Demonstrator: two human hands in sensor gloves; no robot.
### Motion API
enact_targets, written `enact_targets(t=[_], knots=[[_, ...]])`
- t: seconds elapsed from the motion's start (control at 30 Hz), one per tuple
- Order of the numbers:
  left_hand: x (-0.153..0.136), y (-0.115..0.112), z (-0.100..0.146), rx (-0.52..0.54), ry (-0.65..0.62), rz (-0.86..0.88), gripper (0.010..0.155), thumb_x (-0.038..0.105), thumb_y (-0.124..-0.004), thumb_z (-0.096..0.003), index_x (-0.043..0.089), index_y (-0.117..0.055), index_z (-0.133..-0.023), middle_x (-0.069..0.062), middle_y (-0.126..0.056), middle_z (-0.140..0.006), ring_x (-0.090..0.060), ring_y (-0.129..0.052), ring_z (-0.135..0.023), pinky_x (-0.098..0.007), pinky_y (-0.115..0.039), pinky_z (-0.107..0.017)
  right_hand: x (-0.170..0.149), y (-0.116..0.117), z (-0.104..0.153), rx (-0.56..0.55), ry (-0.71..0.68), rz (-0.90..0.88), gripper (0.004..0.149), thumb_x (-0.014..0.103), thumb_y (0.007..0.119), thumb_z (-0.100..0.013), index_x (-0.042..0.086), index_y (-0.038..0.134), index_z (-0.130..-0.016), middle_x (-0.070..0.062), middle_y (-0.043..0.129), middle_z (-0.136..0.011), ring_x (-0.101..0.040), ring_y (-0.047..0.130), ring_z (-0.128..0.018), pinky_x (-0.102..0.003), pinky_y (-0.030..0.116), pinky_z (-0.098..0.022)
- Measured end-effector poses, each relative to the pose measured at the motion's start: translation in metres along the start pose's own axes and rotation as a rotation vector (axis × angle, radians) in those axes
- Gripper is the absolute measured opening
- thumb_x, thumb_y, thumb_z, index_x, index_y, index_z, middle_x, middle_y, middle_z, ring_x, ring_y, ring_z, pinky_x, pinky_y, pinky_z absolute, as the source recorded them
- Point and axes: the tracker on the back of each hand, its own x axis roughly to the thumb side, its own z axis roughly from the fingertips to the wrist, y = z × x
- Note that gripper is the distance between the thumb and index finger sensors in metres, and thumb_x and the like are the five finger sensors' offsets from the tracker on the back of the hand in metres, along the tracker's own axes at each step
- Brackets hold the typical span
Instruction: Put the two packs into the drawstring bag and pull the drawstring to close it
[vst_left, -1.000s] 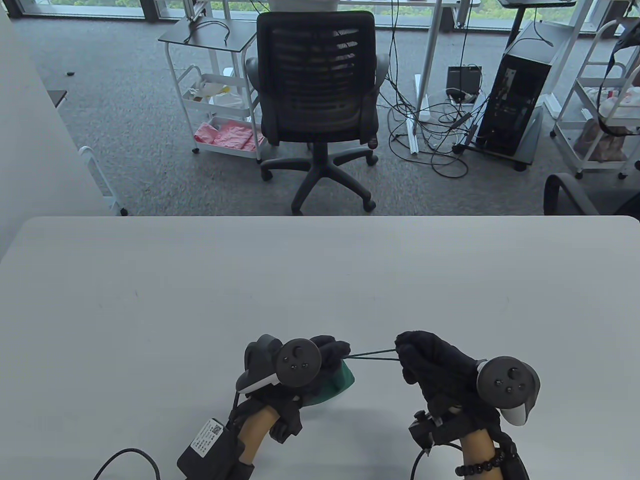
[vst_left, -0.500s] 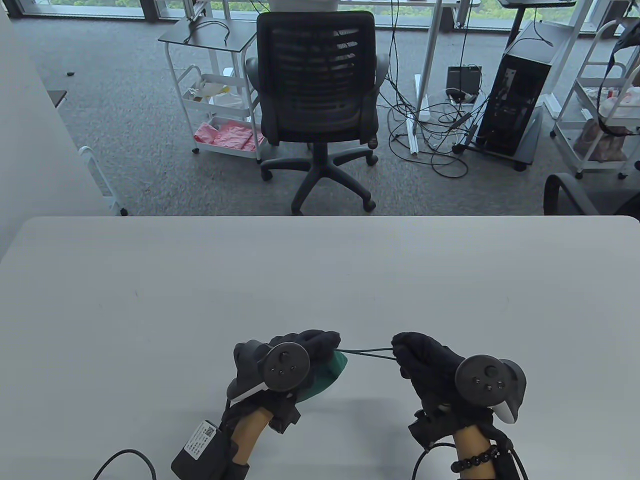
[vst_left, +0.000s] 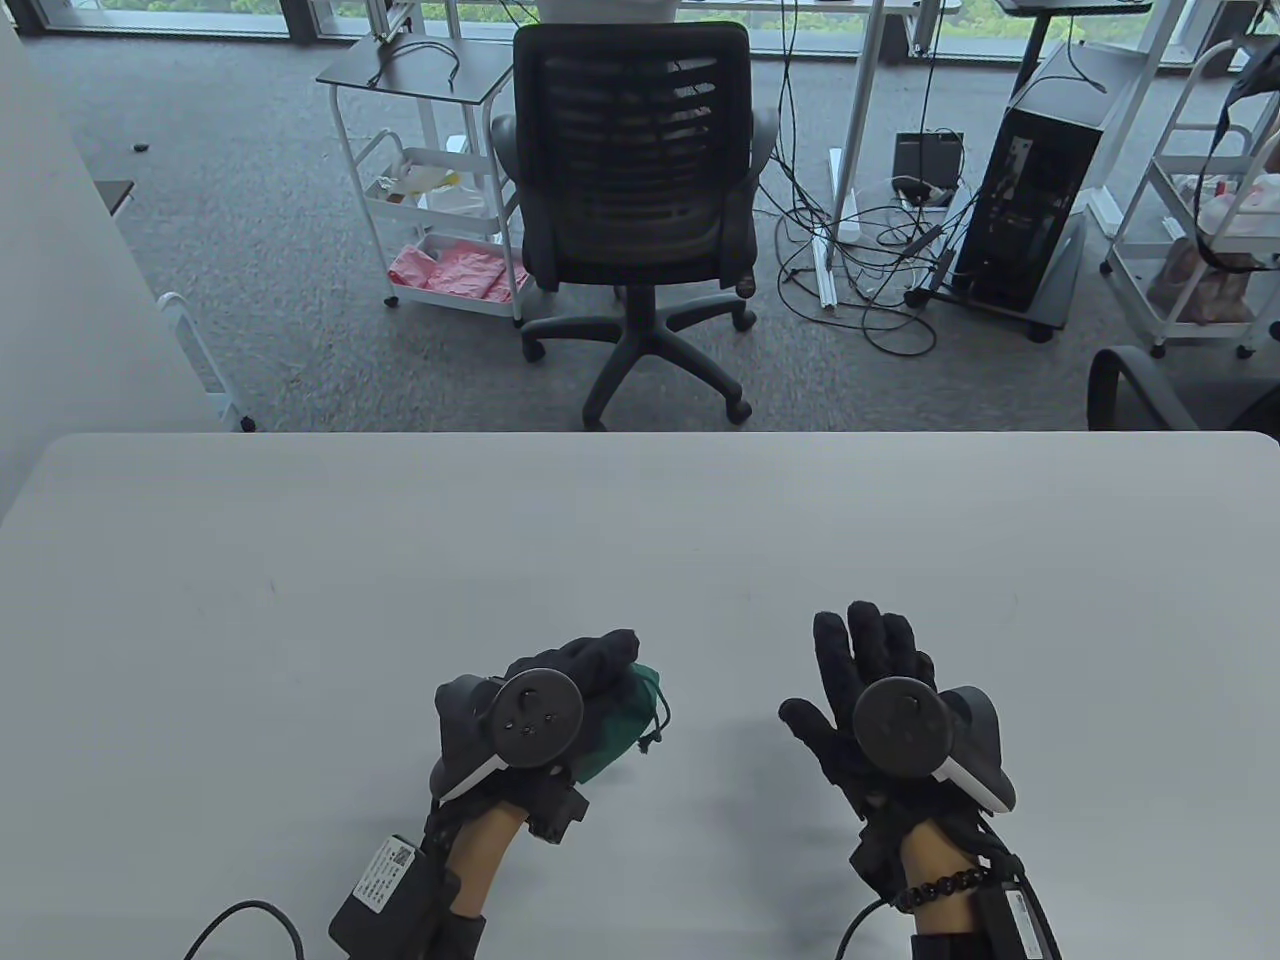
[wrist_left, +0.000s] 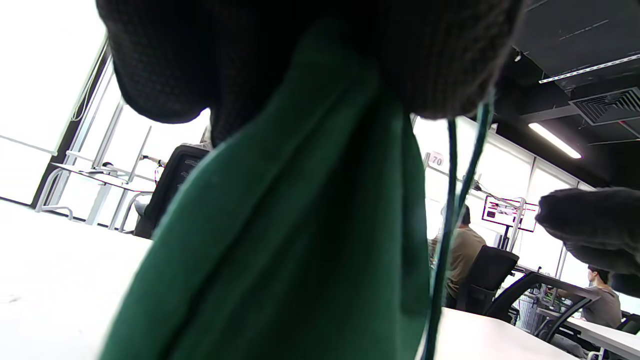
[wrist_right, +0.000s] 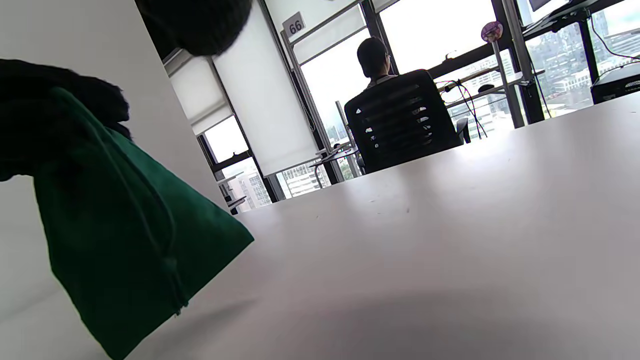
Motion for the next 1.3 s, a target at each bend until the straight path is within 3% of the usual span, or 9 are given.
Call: enact_targets(t=[0.43,0.77,0.97,1.3], knots=[[-0.018,0.007,-0.022,0.05,0.061,0.052,0.046,0.039,-0.091,-0.0413,0.028,-0.088,-0.085,0.001,-0.102,-0.083,-0.022,-0.112,-0.068,-0.047,-0.09,-0.061,-0.011,-0.008,0.002,-0.047,0.059,-0.024,0.082,0.045,0.067,-0.058,0.001,0.023,-0.112,-0.032,0.007,-0.11,-0.062,0.005,-0.095,-0.079,0.016,-0.063],[-0.006,-0.027,-0.055,0.036,-0.059,-0.086,0.043,0.039,-0.094,-0.0357,0.032,-0.092,-0.078,0.007,-0.105,-0.076,-0.016,-0.114,-0.067,-0.044,-0.092,-0.063,-0.017,-0.01,0.006,-0.07,0.087,-0.059,0.08,0.044,0.067,-0.058,0.001,0.028,-0.112,-0.034,0.01,-0.11,-0.063,0.008,-0.095,-0.079,0.018,-0.063],[0.011,-0.051,-0.045,-0.056,-0.176,-0.122,0.043,0.039,-0.095,-0.0352,0.032,-0.093,-0.078,0.007,-0.106,-0.076,-0.016,-0.114,-0.067,-0.043,-0.092,-0.062,-0.017,-0.011,0.008,-0.08,0.085,-0.061,0.08,0.044,0.067,-0.058,0.001,0.029,-0.112,-0.035,0.011,-0.11,-0.063,0.011,-0.095,-0.079,0.019,-0.063],[0.039,-0.055,-0.028,-0.145,-0.298,-0.172,0.043,0.039,-0.095,-0.0364,0.032,-0.093,-0.079,0.007,-0.105,-0.077,-0.017,-0.114,-0.067,-0.046,-0.091,-0.061,-0.016,-0.009,0.01,-0.083,0.086,-0.075,0.079,0.044,0.067,-0.058,0.0,0.03,-0.112,-0.035,0.013,-0.11,-0.064,0.012,-0.096,-0.079,0.02,-0.064]])
